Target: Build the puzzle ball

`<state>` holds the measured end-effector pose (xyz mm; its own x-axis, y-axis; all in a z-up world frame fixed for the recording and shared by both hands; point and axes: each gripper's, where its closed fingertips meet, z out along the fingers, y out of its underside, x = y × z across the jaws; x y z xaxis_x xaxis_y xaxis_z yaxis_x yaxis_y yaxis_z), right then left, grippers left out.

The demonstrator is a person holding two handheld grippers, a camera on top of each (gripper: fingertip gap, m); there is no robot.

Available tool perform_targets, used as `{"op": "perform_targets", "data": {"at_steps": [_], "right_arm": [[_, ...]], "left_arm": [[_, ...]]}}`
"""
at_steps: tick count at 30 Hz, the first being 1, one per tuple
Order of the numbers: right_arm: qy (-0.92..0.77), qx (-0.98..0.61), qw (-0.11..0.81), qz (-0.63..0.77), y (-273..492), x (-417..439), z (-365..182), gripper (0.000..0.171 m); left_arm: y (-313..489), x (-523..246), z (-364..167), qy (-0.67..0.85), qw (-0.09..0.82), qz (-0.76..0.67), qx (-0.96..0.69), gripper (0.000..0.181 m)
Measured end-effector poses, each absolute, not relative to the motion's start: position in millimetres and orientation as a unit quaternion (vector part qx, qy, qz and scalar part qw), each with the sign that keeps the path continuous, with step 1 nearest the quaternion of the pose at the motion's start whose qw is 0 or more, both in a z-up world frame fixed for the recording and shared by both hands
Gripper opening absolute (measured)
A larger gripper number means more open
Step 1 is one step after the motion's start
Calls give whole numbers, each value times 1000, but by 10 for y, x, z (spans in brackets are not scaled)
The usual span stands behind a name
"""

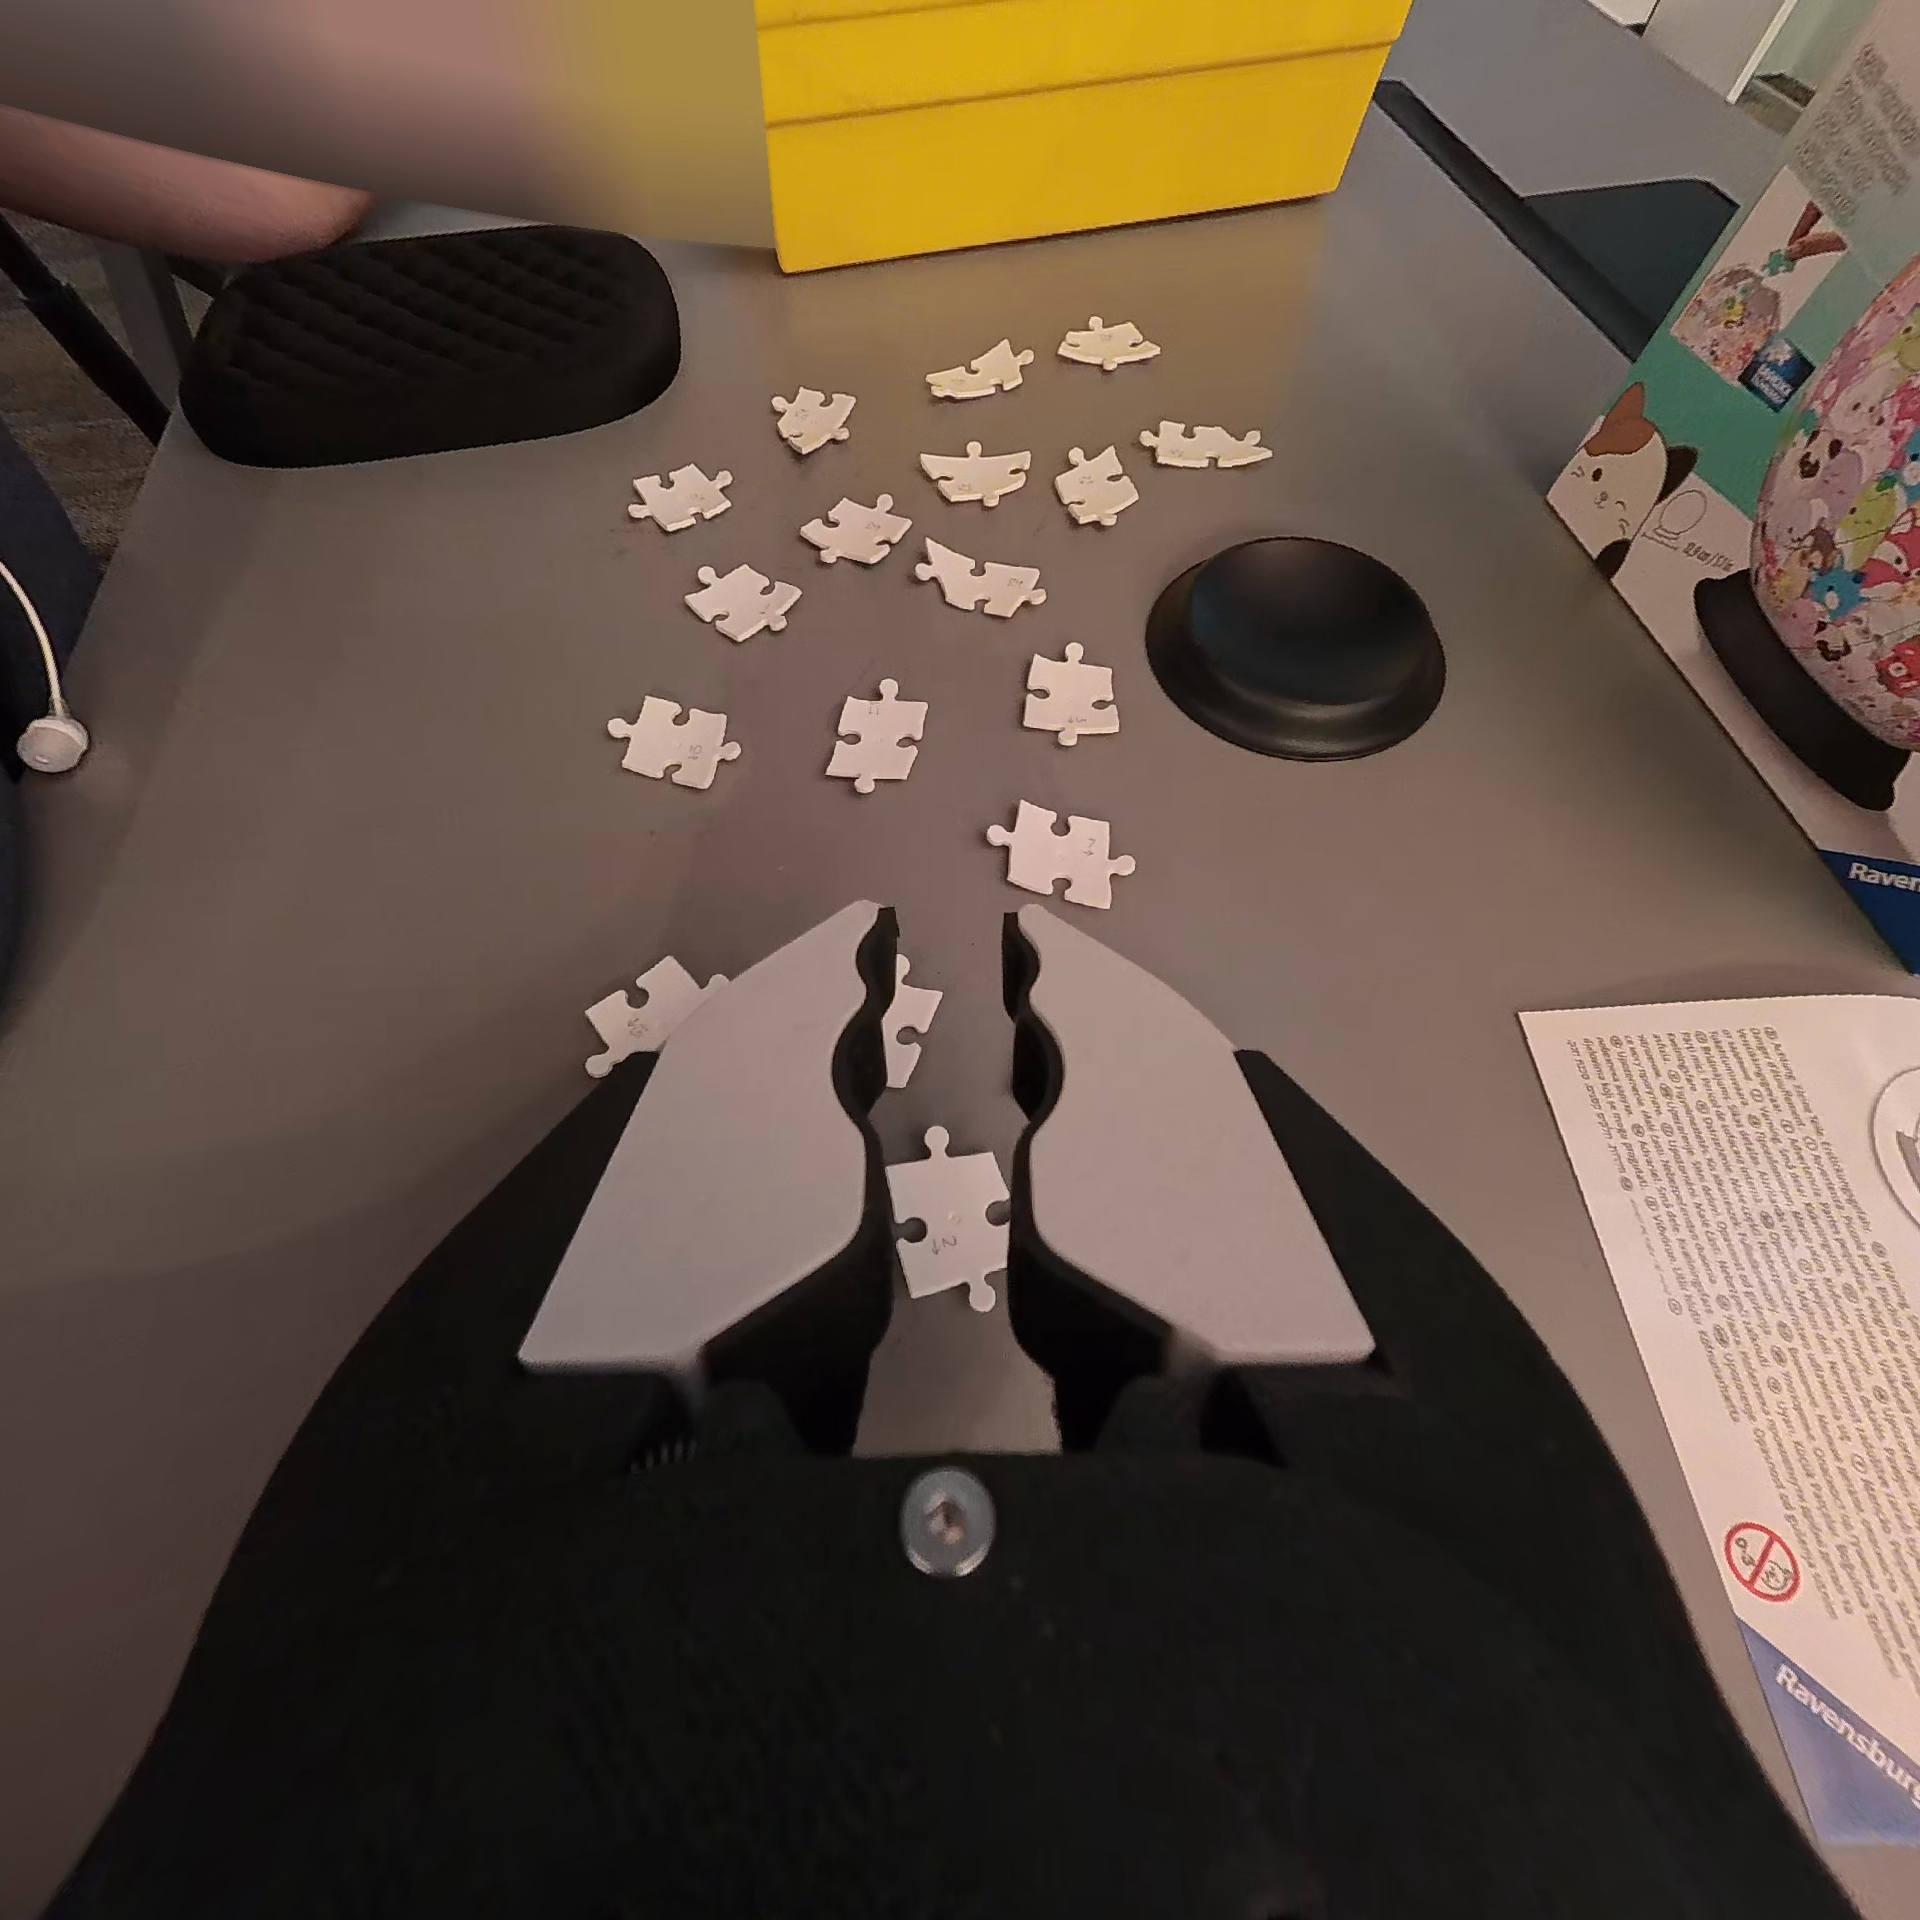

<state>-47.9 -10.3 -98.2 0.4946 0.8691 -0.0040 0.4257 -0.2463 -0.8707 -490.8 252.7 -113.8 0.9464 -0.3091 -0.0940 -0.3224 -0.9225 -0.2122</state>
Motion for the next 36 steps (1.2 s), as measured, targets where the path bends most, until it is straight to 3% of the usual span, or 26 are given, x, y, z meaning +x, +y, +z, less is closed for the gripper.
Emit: {"op": "perform_targets", "data": {"at_steps": [16, 20, 36], "right_arm": [[-433, -747, 435, 255, -108, -477, -981, 20], [-433, -747, 435, 255, -109, -474, -982, 20], [-431, -748, 437, 254, -95, -462, -988, 20]], "left_arm": [[2611, -4949, -1334, 173, 99, 63, -978, 3], [2638, -4897, -1382, 177, 99, 45, -978, 20], [2696, -4863, -217, 163, 305, -118, -931, 30]]}}
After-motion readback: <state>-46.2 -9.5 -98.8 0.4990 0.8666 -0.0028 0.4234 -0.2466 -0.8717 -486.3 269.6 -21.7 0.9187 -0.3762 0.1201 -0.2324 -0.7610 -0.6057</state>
